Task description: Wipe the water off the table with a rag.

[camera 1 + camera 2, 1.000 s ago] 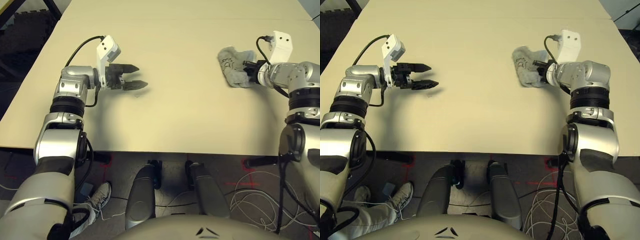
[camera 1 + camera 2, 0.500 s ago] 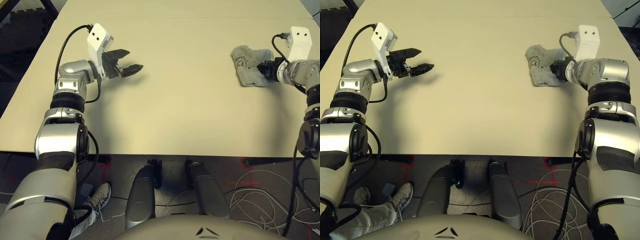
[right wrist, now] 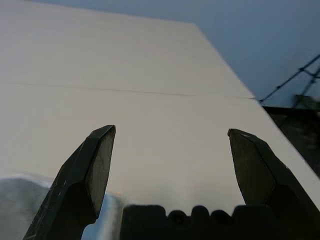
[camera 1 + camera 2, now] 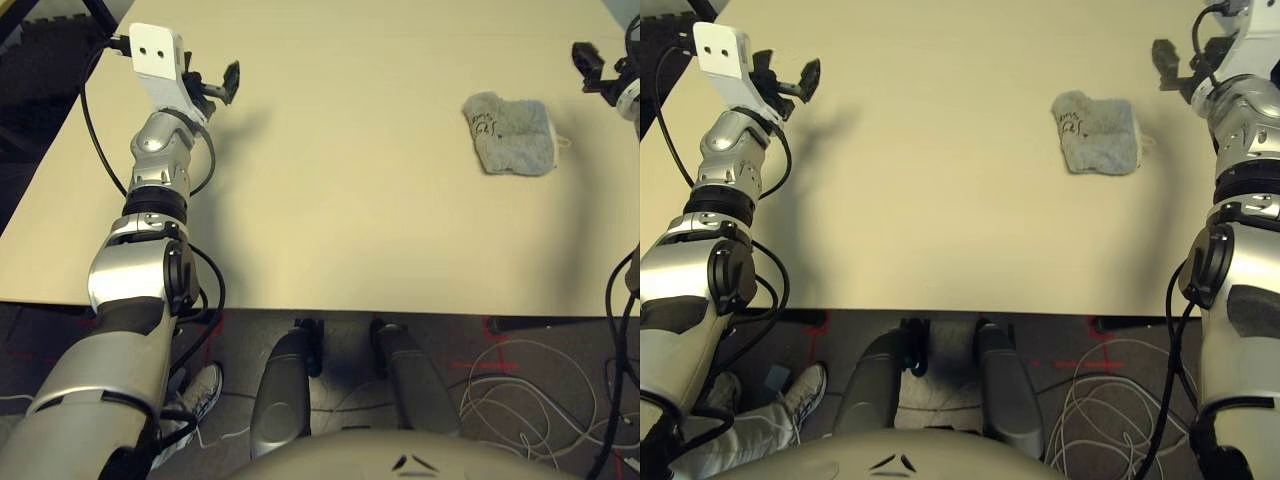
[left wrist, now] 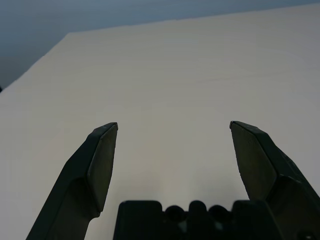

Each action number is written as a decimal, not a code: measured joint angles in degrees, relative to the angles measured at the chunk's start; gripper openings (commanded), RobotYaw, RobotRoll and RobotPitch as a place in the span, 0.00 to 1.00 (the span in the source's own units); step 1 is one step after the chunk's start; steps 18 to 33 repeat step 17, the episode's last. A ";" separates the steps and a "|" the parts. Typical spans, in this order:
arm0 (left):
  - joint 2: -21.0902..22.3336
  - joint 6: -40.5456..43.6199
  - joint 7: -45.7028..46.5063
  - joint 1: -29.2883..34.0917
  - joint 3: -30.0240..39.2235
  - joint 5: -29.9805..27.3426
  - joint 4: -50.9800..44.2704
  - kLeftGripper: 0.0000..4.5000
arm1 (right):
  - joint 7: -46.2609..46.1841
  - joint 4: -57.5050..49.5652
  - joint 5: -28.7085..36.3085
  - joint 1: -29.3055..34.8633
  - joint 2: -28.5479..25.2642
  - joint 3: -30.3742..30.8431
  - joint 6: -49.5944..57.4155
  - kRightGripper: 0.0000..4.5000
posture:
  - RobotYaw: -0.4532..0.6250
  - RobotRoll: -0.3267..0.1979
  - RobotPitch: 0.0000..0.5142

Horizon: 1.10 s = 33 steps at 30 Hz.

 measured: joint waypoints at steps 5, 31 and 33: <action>-2.79 -0.04 1.91 0.32 -0.26 0.35 1.31 1.00 | -4.20 2.75 -2.11 2.17 -0.46 0.05 -1.80 1.00 | 0.26 0.62 0.50; -4.51 -0.28 3.99 1.05 -0.16 0.76 1.31 1.00 | -3.70 2.89 -2.20 2.56 -0.39 -0.73 -1.88 1.00 | 0.24 0.62 0.48; -4.51 -0.28 3.99 1.05 -0.16 0.76 1.31 1.00 | -3.70 2.89 -2.20 2.56 -0.39 -0.73 -1.88 1.00 | 0.24 0.62 0.48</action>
